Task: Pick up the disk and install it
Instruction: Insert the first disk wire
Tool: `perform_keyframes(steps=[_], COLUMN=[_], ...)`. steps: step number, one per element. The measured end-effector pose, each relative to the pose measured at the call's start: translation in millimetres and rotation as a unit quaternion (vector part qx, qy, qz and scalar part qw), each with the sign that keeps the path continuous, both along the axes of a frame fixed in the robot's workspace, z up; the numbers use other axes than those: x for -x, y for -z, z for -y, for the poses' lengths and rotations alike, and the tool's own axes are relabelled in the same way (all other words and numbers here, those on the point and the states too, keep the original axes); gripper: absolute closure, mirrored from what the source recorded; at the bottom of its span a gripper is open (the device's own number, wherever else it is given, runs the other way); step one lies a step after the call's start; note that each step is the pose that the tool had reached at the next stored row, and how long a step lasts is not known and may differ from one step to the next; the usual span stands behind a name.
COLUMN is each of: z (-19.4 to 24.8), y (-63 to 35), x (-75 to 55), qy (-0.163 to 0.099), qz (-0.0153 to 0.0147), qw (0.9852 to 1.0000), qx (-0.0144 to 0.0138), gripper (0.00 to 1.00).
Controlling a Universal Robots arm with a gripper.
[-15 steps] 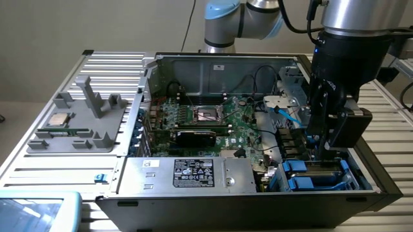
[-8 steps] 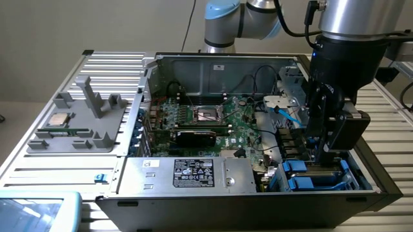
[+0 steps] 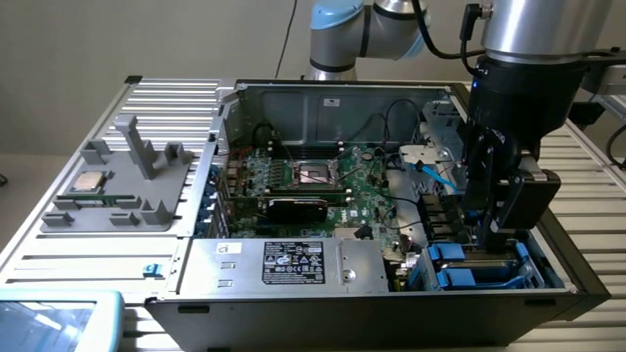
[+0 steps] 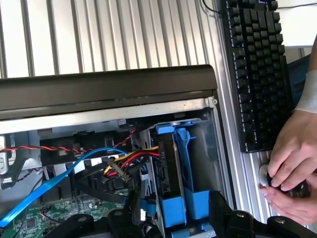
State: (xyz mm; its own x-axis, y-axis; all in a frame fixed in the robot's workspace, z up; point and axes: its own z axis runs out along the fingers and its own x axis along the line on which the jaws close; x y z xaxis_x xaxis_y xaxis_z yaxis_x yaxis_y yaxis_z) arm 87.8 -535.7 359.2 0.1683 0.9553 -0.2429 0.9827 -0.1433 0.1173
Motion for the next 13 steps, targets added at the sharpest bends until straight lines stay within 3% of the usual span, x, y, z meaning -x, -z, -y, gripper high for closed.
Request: perform_keyframes(steps=[3, 6, 13], z=[-0.2, -0.3, -0.3], y=[0.9, 1.1, 2.2], x=[0.0, 0.0, 0.0], qy=[0.000, 0.000, 0.000], qz=[0.0000, 0.0000, 0.0000], qw=[1.0000, 1.0000, 1.0000], qx=[0.0054, 0.0085, 0.0091], gripper=[0.34, 0.34, 0.34])
